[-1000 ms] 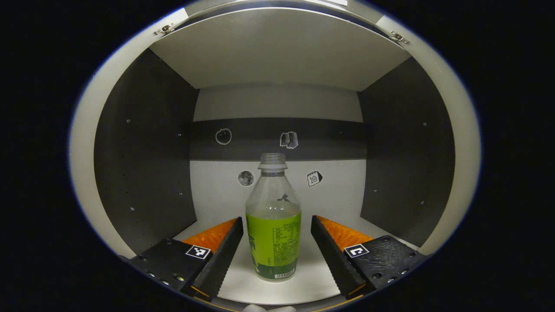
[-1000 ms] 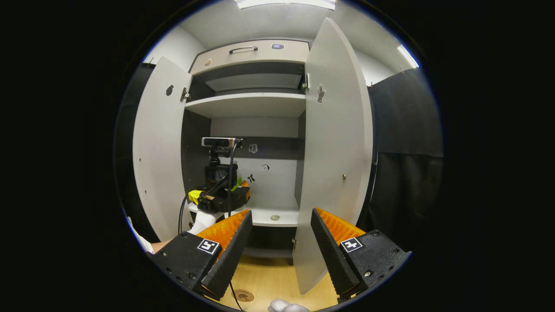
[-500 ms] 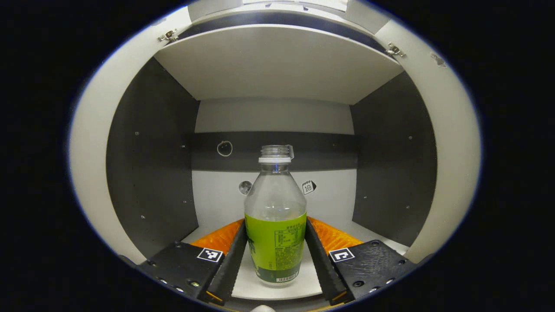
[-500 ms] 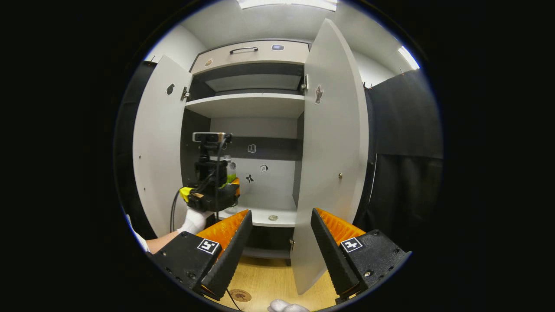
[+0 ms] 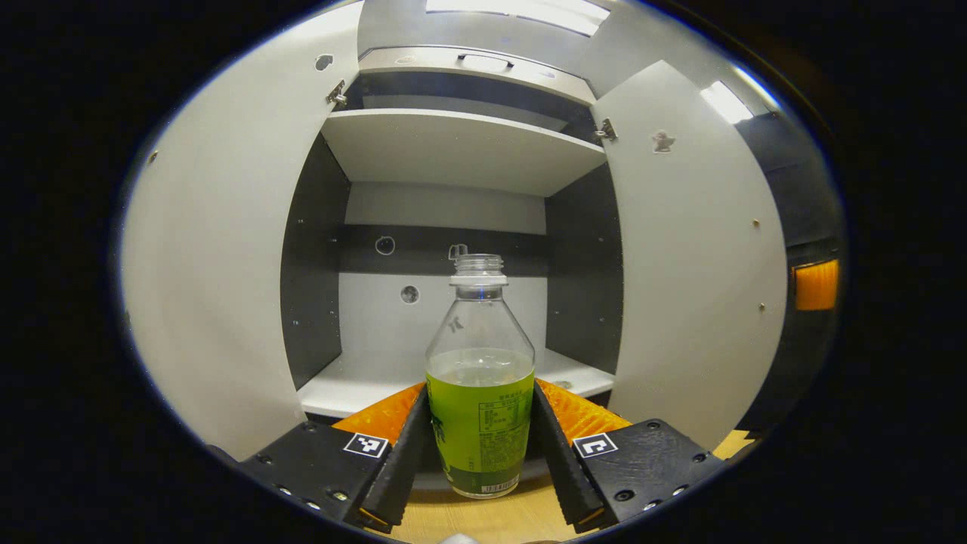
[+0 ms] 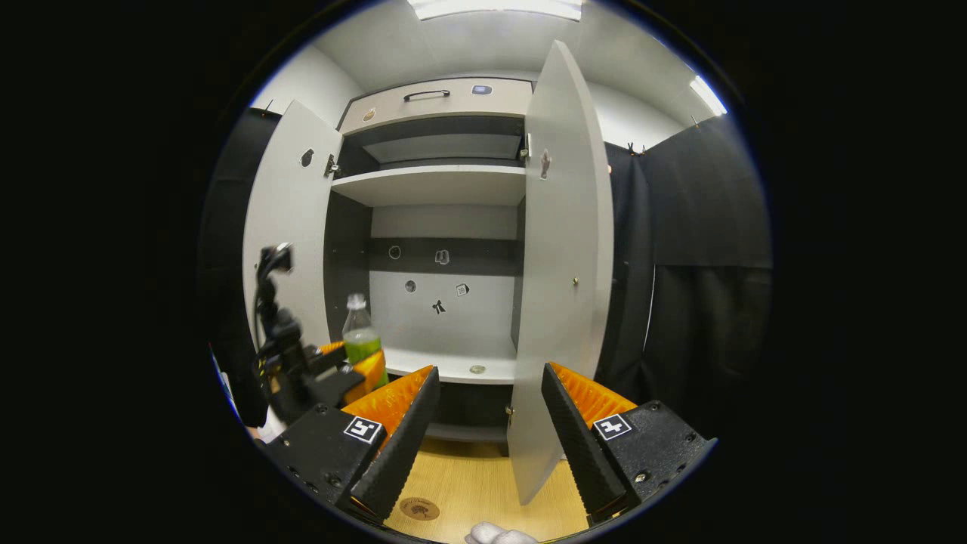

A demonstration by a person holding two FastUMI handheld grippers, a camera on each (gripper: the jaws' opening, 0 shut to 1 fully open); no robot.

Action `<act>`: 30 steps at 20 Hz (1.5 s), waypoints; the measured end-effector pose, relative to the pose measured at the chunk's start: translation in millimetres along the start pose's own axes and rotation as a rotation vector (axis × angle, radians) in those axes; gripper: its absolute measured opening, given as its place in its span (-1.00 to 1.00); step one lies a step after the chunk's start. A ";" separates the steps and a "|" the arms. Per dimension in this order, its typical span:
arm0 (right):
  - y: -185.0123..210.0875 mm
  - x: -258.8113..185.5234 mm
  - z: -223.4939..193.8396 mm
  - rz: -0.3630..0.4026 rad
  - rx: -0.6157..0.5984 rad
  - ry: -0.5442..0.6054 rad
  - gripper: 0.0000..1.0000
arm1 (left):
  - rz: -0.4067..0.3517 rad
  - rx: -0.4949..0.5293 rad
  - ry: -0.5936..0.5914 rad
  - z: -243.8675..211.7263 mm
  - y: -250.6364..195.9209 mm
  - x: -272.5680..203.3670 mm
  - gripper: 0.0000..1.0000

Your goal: Grasp the bottle in the cabinet with the left hand and place it on the coaster, then close the right door with the right hand and the left door with the left hand.

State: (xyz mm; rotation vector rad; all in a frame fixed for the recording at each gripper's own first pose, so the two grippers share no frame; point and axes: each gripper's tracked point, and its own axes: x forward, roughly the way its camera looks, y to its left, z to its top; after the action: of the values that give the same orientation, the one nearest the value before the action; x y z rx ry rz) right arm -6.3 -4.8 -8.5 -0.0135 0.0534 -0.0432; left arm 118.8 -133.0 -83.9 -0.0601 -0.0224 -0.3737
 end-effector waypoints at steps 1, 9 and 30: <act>-1.7 -3.9 -4.3 -0.002 0.002 0.006 0.67 | -0.021 0.008 0.012 -13.6 -7.8 -12.5 0.48; -15.5 -19.0 -19.3 -0.018 -0.036 0.053 0.67 | -0.177 -0.012 0.051 -125.6 -70.5 -74.4 0.48; -18.8 -25.5 -34.6 -0.003 -0.131 0.126 0.68 | -0.260 0.020 0.165 -268.6 -90.1 -101.0 0.57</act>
State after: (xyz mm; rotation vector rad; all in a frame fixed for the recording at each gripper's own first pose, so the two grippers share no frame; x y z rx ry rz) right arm -34.4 -22.9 -41.4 -0.1416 0.1817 -0.0439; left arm -5.2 -196.8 -350.4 -0.0058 0.1303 -0.6373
